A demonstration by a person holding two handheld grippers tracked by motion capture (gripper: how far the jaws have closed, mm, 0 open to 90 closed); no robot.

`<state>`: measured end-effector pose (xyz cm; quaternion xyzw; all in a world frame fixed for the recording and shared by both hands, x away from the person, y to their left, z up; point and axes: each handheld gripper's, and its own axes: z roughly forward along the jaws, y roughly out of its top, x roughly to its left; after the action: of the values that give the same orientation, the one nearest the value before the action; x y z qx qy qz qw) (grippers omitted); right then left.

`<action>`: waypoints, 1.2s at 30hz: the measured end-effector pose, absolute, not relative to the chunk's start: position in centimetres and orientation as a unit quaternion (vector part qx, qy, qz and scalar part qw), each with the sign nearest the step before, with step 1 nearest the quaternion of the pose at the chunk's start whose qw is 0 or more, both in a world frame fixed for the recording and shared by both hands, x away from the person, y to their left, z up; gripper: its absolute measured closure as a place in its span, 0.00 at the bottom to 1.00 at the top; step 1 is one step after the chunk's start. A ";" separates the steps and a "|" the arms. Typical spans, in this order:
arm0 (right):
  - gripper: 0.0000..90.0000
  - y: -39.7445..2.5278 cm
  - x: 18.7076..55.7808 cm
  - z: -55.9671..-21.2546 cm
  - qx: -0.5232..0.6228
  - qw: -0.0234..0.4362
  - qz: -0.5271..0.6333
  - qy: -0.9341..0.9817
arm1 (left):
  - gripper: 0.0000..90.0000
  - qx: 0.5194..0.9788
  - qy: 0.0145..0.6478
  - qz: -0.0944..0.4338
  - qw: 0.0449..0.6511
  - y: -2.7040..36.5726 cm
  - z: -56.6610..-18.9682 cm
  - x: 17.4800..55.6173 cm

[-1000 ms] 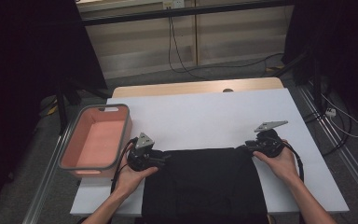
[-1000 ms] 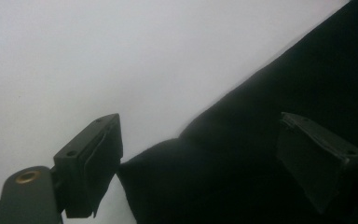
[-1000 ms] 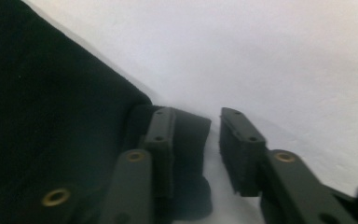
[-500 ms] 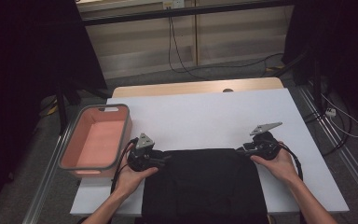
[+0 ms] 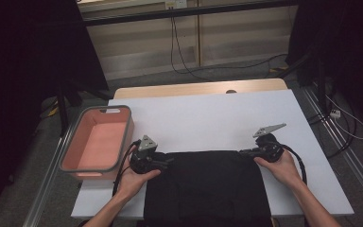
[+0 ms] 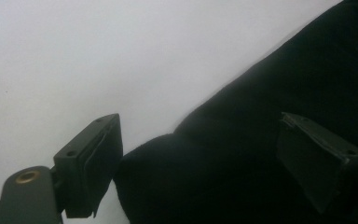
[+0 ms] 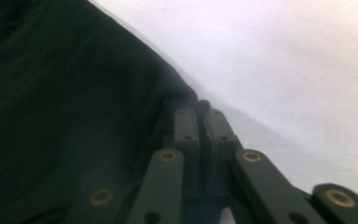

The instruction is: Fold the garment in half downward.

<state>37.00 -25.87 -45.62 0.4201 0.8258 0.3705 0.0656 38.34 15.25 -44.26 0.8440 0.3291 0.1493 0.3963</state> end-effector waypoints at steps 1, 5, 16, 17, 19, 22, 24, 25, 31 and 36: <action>0.97 -25.8 36.9 -45.6 0.424 0.075 0.370 0.824 | 0.17 0.846 0.328 0.150 0.394 15.3 -44.2 38.3; 0.98 -25.9 36.4 -45.2 0.436 0.104 0.376 0.811 | 0.17 0.839 0.337 0.151 0.400 15.6 -44.0 38.4; 0.98 -27.7 35.4 -43.8 0.475 0.150 0.393 0.773 | 0.29 0.811 0.382 0.165 0.411 16.6 -43.4 38.9; 0.99 -28.0 35.4 -43.8 0.477 0.154 0.396 0.769 | 0.31 0.811 0.382 0.163 0.412 16.7 -43.4 39.0; 0.99 -28.6 35.4 -43.5 0.489 0.173 0.392 0.760 | 0.34 0.809 0.387 0.160 0.413 16.7 -43.4 39.2; 0.99 -29.6 35.4 -43.4 0.498 0.170 0.401 0.750 | 0.37 0.809 0.383 0.154 0.419 16.7 -43.3 39.3; 0.99 -29.7 35.3 -43.4 0.503 0.172 0.396 0.749 | 0.37 0.807 0.385 0.154 0.421 16.6 -43.2 39.3; 0.99 -29.6 35.4 -43.4 0.504 0.171 0.395 0.749 | 0.37 0.806 0.387 0.151 0.422 16.5 -43.2 39.4; 1.00 -30.1 35.4 -43.0 0.510 0.193 0.400 0.736 | 0.42 0.805 0.392 0.151 0.418 16.4 -43.0 39.9; 1.00 -31.2 35.4 -42.7 0.524 0.204 0.400 0.724 | 0.49 0.811 0.391 0.143 0.411 16.0 -42.9 40.8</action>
<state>35.41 -31.19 -42.70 0.5236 0.7239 0.4004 0.2039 40.81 15.99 -42.94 0.8111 0.3907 0.1426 0.4112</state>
